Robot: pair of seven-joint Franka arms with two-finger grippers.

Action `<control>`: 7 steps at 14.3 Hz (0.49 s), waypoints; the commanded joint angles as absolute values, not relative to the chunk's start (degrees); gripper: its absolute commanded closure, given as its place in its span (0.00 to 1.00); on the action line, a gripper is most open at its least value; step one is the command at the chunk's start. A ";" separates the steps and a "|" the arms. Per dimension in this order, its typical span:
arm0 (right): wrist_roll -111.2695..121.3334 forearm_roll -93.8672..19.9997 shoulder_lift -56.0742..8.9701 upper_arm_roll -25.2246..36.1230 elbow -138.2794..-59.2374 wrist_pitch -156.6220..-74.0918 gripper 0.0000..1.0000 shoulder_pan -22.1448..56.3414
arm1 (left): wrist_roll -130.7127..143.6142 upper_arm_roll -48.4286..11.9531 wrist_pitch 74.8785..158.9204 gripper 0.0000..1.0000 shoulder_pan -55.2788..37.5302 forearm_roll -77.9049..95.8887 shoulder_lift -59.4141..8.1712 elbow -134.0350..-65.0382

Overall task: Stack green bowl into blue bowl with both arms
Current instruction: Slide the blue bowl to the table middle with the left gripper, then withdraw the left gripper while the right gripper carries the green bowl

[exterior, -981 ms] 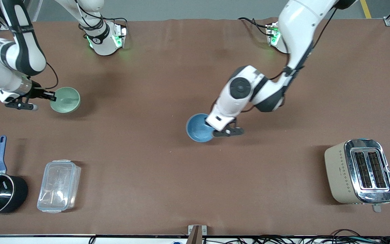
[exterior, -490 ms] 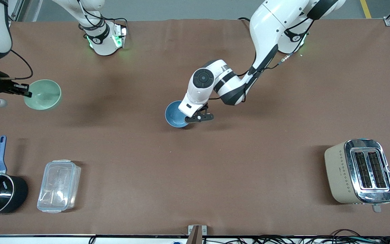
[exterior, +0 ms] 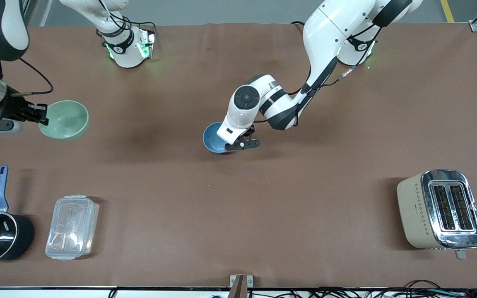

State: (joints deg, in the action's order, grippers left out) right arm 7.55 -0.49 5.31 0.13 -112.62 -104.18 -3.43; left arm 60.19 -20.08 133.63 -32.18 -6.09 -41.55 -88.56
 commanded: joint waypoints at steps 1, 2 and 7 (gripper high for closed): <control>2.83 -4.12 3.87 0.62 -110.22 -103.88 0.99 1.30 | 60.12 -18.90 123.97 0.00 -29.90 -7.82 -35.36 -84.22; 0.90 -4.48 3.35 0.62 -109.87 -104.15 0.99 3.41 | 58.99 -18.72 119.75 0.00 -28.84 -8.95 -32.55 -82.98; -5.09 -11.58 -2.62 0.70 -109.25 -108.44 1.00 12.11 | 34.17 -18.72 108.38 0.00 -11.47 -10.55 -18.40 -81.74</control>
State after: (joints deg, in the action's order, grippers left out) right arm -3.16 -8.53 0.66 -0.03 -110.71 -107.00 9.42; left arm 44.11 -18.24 109.87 -18.15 -10.52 -23.86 -79.60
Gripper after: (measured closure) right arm 0.952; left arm 0.000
